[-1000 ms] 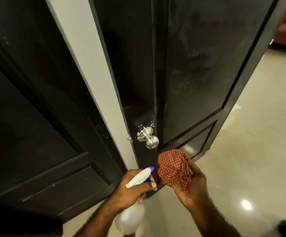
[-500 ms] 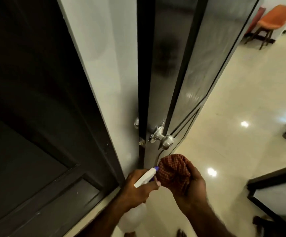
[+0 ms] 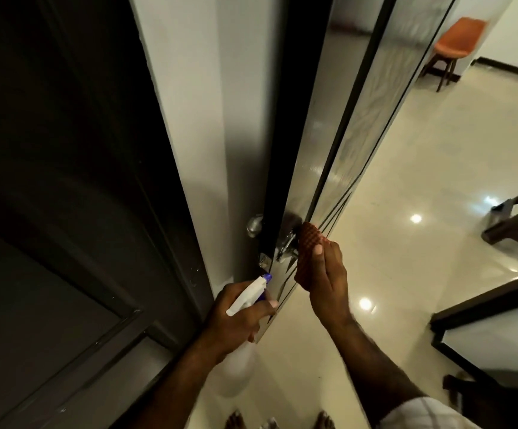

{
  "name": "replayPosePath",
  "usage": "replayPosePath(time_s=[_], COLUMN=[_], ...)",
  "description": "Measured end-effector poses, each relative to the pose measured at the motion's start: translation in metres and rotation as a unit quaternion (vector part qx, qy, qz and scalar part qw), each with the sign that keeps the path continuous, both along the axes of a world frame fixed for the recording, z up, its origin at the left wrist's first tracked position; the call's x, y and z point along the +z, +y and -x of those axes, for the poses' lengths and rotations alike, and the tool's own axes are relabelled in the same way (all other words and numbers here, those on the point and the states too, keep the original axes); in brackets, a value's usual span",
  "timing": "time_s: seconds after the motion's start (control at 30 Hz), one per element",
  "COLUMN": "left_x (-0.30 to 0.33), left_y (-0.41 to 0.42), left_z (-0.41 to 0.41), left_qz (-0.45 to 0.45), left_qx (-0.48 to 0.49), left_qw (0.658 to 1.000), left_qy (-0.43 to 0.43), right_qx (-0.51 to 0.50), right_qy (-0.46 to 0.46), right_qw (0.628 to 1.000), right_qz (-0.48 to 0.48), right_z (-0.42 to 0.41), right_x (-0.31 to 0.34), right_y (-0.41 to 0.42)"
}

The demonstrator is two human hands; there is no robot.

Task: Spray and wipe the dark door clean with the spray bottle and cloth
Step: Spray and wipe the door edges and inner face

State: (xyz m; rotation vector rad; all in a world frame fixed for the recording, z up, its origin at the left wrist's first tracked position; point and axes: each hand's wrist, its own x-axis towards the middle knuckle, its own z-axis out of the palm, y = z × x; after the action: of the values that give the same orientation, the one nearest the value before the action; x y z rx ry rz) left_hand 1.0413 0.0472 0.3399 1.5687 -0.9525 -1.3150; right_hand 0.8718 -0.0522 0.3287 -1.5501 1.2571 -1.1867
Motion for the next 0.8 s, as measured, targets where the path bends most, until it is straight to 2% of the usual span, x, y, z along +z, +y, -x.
replayPosePath(time_s=[0.1, 0.17, 0.2, 0.27, 0.33, 0.4, 0.47, 0.53, 0.57, 0.63, 0.7, 0.77, 0.8], left_x=[0.004, 0.004, 0.007, 0.01, 0.016, 0.02, 0.023, 0.025, 0.027, 0.031, 0.034, 0.038, 0.038], left_y=[-0.002, -0.003, -0.004, -0.005, -0.004, -0.004, -0.004, -0.004, -0.005, -0.003, -0.003, -0.004, -0.003], left_z=[-0.002, -0.001, 0.002, 0.007, 0.012, 0.02, 0.025, 0.034, 0.039, 0.048, 0.057, 0.065, 0.069], left_qz=[0.007, 0.002, 0.003, 0.016, 0.036, 0.043, 0.049, 0.051, 0.049, 0.049, 0.049, 0.043, 0.041], left_qx=[0.002, 0.016, 0.024, 0.032, 0.036, 0.058, 0.08, 0.103, 0.114, 0.134, 0.153, 0.172, 0.178], left_qw=[1.0, 1.0, 1.0, 0.999, 0.999, 0.997, 0.996, 0.993, 0.992, 0.99, 0.987, 0.984, 0.983], left_qy=[0.002, 0.002, 0.006, 0.016, 0.004, -0.004, 0.001, -0.002, -0.008, -0.019, -0.02, -0.02, -0.018], right_qx=[-0.023, -0.018, -0.018, -0.016, -0.023, -0.006, 0.041, 0.104, 0.133, 0.189, 0.231, 0.272, 0.286], right_qy=[-0.103, -0.265, -0.311, -0.33, -0.32, -0.297, -0.219, -0.083, 0.001, 0.169, 0.304, 0.333, 0.321], right_qw=[0.976, 0.903, 0.866, 0.832, 0.84, 0.867, 0.917, 0.98, 0.991, 0.962, 0.895, 0.842, 0.84], right_qz=[-0.192, -0.338, -0.39, -0.445, -0.437, -0.4, -0.33, -0.145, -0.031, 0.1, 0.231, 0.324, 0.331], right_z=[0.003, 0.007, 0.009, 0.014, 0.017, 0.02, 0.018, 0.024, 0.029, 0.041, 0.053, 0.07, 0.076], right_x=[0.009, 0.013, 0.013, 0.002, -0.008, -0.008, -0.007, -0.006, -0.005, -0.006, -0.02, -0.034, -0.036], right_y=[-0.021, -0.03, -0.029, -0.025, -0.021, -0.028, -0.038, -0.04, -0.038, -0.036, -0.038, -0.048, -0.051])
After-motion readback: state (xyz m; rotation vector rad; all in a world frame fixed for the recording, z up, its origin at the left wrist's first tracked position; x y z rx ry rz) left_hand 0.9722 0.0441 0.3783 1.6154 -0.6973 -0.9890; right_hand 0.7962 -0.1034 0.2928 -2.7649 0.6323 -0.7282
